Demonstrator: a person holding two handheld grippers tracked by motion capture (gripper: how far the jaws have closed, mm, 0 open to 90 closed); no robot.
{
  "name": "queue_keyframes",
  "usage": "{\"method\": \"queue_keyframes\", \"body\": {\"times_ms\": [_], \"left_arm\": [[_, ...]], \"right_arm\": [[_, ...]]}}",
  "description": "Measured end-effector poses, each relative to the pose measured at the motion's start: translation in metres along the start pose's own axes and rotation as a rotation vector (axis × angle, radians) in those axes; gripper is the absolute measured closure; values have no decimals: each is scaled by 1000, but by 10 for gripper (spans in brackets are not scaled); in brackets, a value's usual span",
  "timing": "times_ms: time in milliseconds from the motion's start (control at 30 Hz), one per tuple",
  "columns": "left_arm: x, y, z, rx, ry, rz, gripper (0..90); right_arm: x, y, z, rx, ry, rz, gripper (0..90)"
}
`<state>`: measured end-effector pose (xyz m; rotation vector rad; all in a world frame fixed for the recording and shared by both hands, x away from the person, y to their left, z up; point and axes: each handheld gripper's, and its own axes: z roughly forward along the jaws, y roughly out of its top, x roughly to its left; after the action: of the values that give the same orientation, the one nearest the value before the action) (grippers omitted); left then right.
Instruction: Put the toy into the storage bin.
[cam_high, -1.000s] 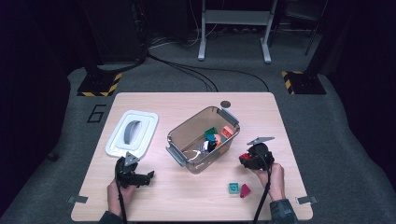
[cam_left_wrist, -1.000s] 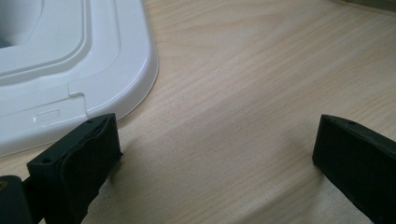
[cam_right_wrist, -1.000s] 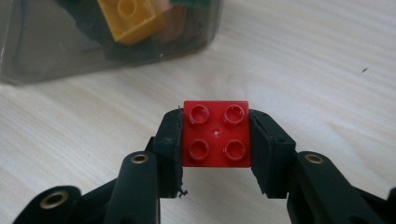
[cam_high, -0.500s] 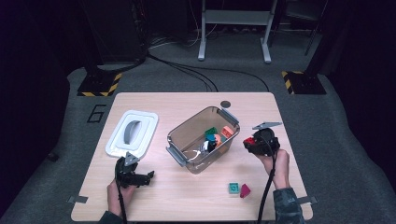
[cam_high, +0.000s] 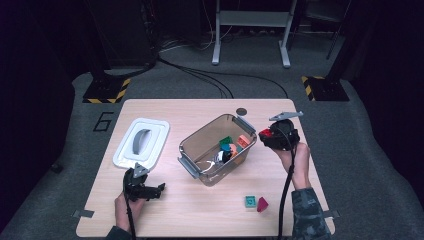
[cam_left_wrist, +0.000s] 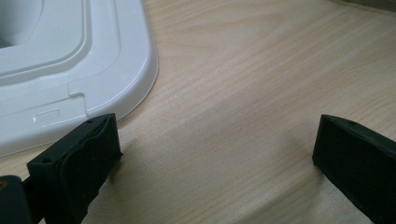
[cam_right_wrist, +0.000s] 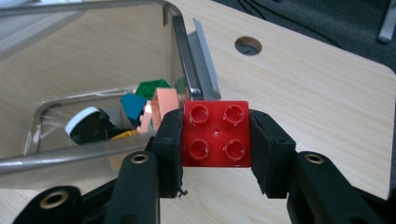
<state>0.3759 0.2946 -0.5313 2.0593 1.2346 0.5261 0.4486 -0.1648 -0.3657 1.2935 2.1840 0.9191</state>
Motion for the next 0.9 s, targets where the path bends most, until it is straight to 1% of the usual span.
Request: {"method": "queue_keyframes", "body": {"times_ms": [33,133,167,233,267,300,367,400,467,567,667,700,800,900], "left_arm": [[0,0,0,0,0,0,7],[0,0,0,0,0,2,7],[0,0,0,0,0,2,7],[0,0,0,0,0,2,7],[0,0,0,0,0,0,7],[1,0,0,6,0,7,7],[0,0,0,0,0,2,7],[0,0,0,0,0,2,7],[0,0,0,0,0,2,6],[0,0,0,0,0,2,7],[0,0,0,0,0,2,7],[0,0,0,0,0,2,7],[0,0,0,0,0,2,7],[0,0,0,0,0,2,7]], "right_arm": [[1,3,0,-10,1,-10,584],[6,11,2,-15,8,-29,583],[8,12,2,-11,9,-26,584],[11,16,4,-10,18,-33,584],[13,18,5,-12,20,-48,583],[16,20,6,-6,25,-49,583],[21,22,10,-1,33,-72,583],[23,23,11,7,36,-68,583],[27,24,16,17,49,-86,582],[32,25,21,31,59,-98,582],[37,23,27,63,73,-105,581],[37,22,30,73,79,-115,580],[40,20,35,93,83,-119,579],[42,19,39,99,87,-130,578]]}}
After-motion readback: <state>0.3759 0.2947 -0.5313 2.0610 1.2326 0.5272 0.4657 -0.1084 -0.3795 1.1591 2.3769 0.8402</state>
